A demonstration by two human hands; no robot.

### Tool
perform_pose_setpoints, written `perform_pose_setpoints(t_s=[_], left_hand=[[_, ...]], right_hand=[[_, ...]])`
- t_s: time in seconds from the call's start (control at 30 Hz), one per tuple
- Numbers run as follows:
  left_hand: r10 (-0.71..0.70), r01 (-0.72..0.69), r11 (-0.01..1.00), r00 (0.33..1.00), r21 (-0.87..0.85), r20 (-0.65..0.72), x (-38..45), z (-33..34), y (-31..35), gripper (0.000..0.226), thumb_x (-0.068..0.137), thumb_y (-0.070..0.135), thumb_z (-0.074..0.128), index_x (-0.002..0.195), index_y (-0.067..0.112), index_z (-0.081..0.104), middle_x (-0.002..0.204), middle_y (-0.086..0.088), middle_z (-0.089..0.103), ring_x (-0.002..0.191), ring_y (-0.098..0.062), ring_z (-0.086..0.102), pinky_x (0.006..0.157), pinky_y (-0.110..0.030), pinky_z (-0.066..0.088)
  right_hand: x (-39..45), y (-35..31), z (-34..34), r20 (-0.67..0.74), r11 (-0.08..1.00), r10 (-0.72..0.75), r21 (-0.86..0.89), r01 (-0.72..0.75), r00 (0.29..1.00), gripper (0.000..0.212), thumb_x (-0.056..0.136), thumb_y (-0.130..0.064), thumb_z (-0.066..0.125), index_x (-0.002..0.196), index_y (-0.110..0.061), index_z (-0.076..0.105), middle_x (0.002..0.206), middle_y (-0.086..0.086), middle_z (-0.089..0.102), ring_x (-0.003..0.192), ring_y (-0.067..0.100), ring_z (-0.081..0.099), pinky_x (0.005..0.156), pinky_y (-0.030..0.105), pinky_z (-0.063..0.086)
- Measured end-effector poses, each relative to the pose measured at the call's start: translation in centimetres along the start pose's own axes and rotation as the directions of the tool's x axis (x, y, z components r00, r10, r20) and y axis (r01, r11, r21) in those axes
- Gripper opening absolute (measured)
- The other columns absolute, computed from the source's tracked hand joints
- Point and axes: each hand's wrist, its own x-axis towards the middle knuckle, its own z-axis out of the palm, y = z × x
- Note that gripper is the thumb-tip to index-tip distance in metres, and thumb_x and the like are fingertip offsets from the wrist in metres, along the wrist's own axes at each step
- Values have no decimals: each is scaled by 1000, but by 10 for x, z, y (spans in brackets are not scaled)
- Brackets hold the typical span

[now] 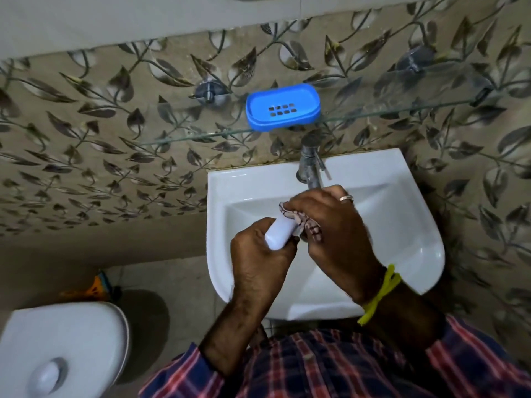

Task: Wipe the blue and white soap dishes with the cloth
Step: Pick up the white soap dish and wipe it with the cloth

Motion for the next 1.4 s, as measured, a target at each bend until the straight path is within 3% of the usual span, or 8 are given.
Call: perform_pose_setpoints(t_s=[0.17, 0.33, 0.47, 0.63, 0.8, 0.93, 1.1, 1.4], left_hand=[[30, -26, 993, 999, -113, 35, 4, -9, -4, 12, 74, 4, 71, 66, 12, 68, 62, 5, 61, 63, -8, 52, 59, -28, 45], [-31, 31, 1000, 999, -5, 17, -3, -2, -2, 31, 77, 3, 83, 65, 25, 65, 51, 17, 53, 50, -1, 42, 52, -22, 37], [51, -50, 990, 999, -134, 10, -3, -8, -3, 12, 75, 0, 74, 69, 9, 70, 61, 5, 64, 59, -5, 53, 56, -22, 46], [-32, 30, 998, 999, -63, -30, -10, -2, -5, 19, 77, 2, 86, 71, 11, 70, 57, 10, 54, 54, -6, 43, 50, -21, 40], [58, -59, 982, 998, -177, -9, -10, -9, -5, 12, 79, -6, 76, 72, -5, 66, 64, -3, 62, 61, -6, 51, 56, -19, 45], [-45, 44, 990, 999, -131, -10, -15, -5, -3, 20, 77, 3, 87, 72, 14, 71, 58, 14, 60, 53, -2, 49, 50, -17, 44], [-40, 34, 981, 999, -189, -30, -16, -9, -7, 28, 77, 0, 86, 69, 22, 71, 59, 13, 63, 54, -2, 50, 51, -15, 45], [-24, 30, 981, 999, -191, 32, -17, -14, -11, 27, 75, 12, 89, 74, 35, 75, 66, 14, 69, 58, -2, 57, 54, -17, 48]], right_hand=[[-27, -15, 11, 20, 979, -200, 30, 200, 979, 37, 82, 1, 52, 110, -8, 75, 115, 5, 72, 106, 21, 55, 93, 28, 48], [0, 8, 6, -14, 998, 43, 40, -42, 999, 46, 67, 16, 61, 104, -6, 76, 105, 8, 75, 100, 32, 63, 91, 27, 42], [-28, -13, 14, 30, 982, -180, 55, 178, 983, 41, 79, 4, 52, 111, -9, 73, 114, 4, 72, 101, 27, 57, 90, 30, 47], [0, 14, 6, -14, 993, 78, 89, -77, 997, 40, 72, 8, 55, 103, -7, 76, 105, 7, 74, 99, 33, 64, 90, 34, 46], [-28, -14, 15, 3, 981, -180, 69, 179, 984, 37, 80, 5, 54, 110, -8, 72, 113, 6, 71, 102, 30, 58, 93, 33, 47], [-4, 18, 7, -49, 991, 58, 123, -51, 997, 39, 72, 15, 61, 102, -5, 76, 103, 8, 75, 98, 31, 65, 91, 32, 43], [-19, 4, 15, -25, 989, -102, 101, 104, 994, 43, 72, 8, 59, 108, -9, 73, 111, 5, 72, 104, 28, 57, 95, 32, 45], [-15, 21, 15, -64, 959, 73, 280, -53, 995, 32, 79, 11, 65, 106, -5, 74, 108, 7, 73, 104, 15, 65, 97, 24, 49]])
